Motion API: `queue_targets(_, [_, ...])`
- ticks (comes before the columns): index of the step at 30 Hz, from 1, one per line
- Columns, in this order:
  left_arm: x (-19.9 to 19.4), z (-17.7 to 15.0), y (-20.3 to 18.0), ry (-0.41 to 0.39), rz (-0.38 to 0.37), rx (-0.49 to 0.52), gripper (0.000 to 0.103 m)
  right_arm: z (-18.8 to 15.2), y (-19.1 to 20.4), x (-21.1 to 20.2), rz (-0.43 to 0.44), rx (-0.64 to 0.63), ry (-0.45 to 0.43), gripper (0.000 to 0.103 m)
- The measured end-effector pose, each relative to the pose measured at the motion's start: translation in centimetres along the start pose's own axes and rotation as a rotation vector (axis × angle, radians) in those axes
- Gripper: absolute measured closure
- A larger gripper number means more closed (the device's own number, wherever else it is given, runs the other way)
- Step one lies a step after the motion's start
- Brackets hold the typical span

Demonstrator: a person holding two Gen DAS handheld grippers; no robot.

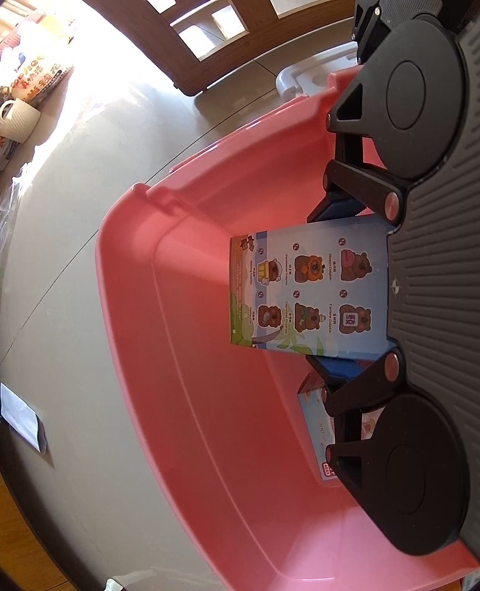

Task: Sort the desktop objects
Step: 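Carry the blue box over the pink bin and lower it inside, then open the left gripper to release the blue box in the bin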

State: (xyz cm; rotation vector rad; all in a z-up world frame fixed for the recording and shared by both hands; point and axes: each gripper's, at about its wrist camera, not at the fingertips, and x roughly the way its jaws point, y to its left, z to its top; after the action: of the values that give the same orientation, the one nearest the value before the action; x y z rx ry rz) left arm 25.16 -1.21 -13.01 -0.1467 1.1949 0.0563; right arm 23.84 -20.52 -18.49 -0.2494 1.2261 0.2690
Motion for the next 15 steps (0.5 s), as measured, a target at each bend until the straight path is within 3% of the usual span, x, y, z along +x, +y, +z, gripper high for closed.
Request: queue_targets(15, [-3.0,-0.4,0.3,-0.075,-0.033,-0.007,0.025,0.4,0.1,-2.7,0.001,0.015,-0.041,0.088])
